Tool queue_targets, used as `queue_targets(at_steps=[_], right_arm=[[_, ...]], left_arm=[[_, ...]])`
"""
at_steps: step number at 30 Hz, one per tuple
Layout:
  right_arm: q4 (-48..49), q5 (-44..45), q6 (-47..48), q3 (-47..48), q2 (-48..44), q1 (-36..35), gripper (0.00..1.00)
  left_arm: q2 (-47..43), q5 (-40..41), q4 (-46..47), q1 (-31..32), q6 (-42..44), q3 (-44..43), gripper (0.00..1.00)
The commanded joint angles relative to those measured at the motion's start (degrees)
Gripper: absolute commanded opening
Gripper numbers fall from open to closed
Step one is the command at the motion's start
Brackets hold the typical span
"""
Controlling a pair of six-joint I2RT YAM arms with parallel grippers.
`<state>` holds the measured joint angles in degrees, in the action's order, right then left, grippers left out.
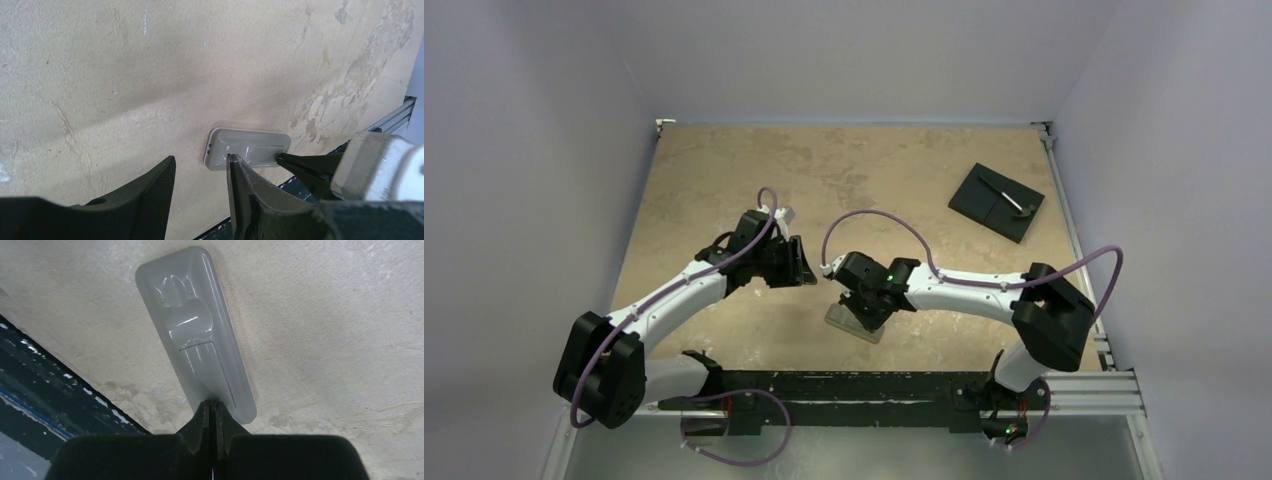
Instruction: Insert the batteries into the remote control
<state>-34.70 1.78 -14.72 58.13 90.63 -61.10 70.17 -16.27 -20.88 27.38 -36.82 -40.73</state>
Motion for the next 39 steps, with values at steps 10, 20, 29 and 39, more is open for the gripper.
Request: queue_targets(at_steps=[10, 20, 29, 39], right_arm=[[1.5, -0.2, -1.2, -0.7, 0.6, 0.1, 0.0], [0.3, 2.3, -1.4, 1.4, -2.7, 0.1, 0.01], [0.0, 6.8, -2.1, 1.9, -7.0, 0.1, 0.14], [1.2, 14.5, -0.3, 4.2, -12.1, 2.1, 0.56]], left_arm=[[-0.7, -0.7, 1.0, -0.5, 0.4, -2.1, 0.41], [-1.7, -0.2, 0.0, -0.5, 0.4, -2.7, 0.42], [-2.9, 1.0, -1.6, -0.5, 0.2, -3.9, 0.41], [-4.1, 7.4, -8.1, -0.5, 3.0, -9.8, 0.42]])
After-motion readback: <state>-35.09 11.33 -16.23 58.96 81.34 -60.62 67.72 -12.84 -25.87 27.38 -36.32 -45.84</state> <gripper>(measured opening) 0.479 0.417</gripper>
